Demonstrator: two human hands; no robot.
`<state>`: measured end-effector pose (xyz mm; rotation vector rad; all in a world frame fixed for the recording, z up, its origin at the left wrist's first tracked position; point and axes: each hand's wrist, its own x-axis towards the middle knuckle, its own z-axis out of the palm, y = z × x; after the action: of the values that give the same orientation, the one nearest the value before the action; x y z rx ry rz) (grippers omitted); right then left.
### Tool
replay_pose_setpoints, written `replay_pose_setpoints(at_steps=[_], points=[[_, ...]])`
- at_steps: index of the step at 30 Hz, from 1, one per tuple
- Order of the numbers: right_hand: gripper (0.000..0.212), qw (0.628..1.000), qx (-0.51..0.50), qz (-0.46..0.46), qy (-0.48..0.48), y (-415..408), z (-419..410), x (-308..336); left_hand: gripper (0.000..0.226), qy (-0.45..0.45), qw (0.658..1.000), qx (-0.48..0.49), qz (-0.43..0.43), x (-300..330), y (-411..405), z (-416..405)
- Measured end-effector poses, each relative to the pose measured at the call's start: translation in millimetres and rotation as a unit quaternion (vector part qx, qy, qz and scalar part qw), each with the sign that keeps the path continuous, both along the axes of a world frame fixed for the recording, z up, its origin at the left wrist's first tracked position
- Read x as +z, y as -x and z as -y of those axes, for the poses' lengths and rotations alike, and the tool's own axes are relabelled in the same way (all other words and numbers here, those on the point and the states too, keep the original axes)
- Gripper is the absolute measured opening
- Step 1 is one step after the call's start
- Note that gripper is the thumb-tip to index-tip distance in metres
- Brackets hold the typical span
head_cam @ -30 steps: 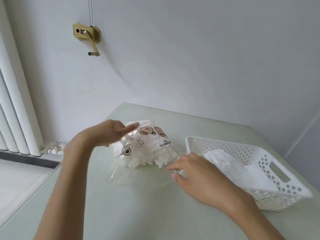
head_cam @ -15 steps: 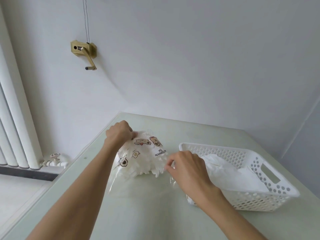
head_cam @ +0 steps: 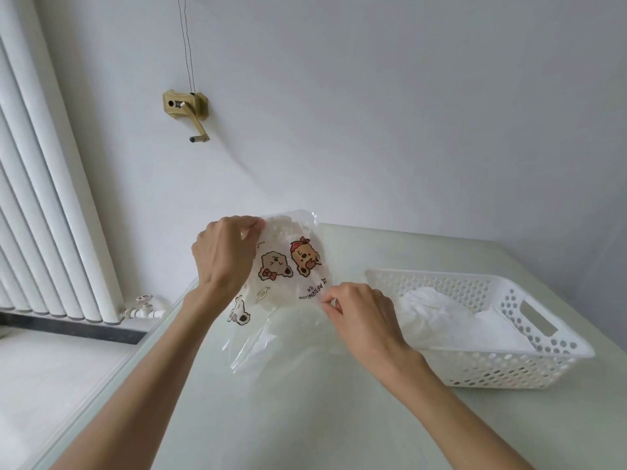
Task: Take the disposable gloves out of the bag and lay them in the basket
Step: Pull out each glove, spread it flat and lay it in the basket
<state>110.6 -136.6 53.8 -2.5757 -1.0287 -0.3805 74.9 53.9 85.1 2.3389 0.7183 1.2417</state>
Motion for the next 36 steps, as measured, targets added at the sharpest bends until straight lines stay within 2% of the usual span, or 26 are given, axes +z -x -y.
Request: replay_pose_setpoints(at_steps=[2, 4, 6, 9, 11, 12, 14, 15, 19, 22, 24, 26, 29, 31, 33, 36], points=[[0.019, 0.999, 0.017, -0.029, 0.039, -1, 3, -4, 0.017, 0.038, 0.998, 0.009, 0.041, 0, 2, -1], [0.016, 0.997, 0.025, -0.059, 0.032, -4, 9, -2, 0.014, 0.059, 0.996, 0.033, 0.050, -5, 1, -7], [0.013, 0.998, 0.021, -0.060, 0.005, -8, 14, 3, 0.019, 0.054, 0.997, 0.046, -0.022, -16, -2, -16], [0.011, 0.997, 0.011, -0.058, -0.040, -12, 12, 12, 0.047, 0.005, 0.983, 0.018, -0.181, -19, 2, -20], [0.011, 0.995, 0.004, -0.065, -0.081, -13, 3, 16, 0.069, -0.005, 0.969, -0.078, -0.234, -11, 10, -11], [0.011, 0.993, 0.002, -0.066, -0.100, -13, -2, 18, 0.076, 0.022, 0.952, -0.153, -0.266, -6, 14, -3], [0.011, 0.990, 0.002, -0.049, -0.131, -12, -12, 22, 0.074, 0.066, 0.894, -0.264, -0.356, -1, 19, 12], [0.011, 0.989, 0.004, -0.038, -0.144, -12, -16, 22, 0.070, 0.044, 0.882, -0.265, -0.388, -2, 19, 13], [0.008, 0.979, 0.003, -0.028, -0.201, -8, -23, 19, 0.046, -0.103, 0.909, -0.116, -0.386, -3, 3, 5], [0.010, 0.973, -0.013, -0.023, -0.228, -2, -12, 13, 0.038, -0.171, 0.899, -0.100, -0.392, -14, -5, 10], [0.004, 0.988, -0.034, -0.010, -0.149, 0, -5, 4, 0.038, -0.202, 0.902, -0.085, -0.373, -24, -7, 13], [0.014, 0.996, -0.045, 0.021, -0.072, 6, -4, -5, 0.040, -0.215, 0.905, -0.069, -0.360, -30, -12, 16], [0.036, 0.992, -0.036, 0.114, -0.042, 18, -13, -12, 0.040, -0.207, 0.912, -0.052, -0.350, -28, -20, 21], [0.040, 0.997, -0.036, 0.063, -0.030, 15, -18, -16, 0.040, -0.202, 0.915, -0.053, -0.346, -27, -23, 19], [0.037, 0.992, -0.045, -0.108, -0.037, -3, -23, -25, 0.038, -0.191, 0.917, -0.057, -0.346, -27, -23, 16], [0.028, 0.938, -0.075, -0.314, -0.127, -22, -37, -36, 0.038, -0.181, 0.918, -0.072, -0.345, -28, -18, 13]])
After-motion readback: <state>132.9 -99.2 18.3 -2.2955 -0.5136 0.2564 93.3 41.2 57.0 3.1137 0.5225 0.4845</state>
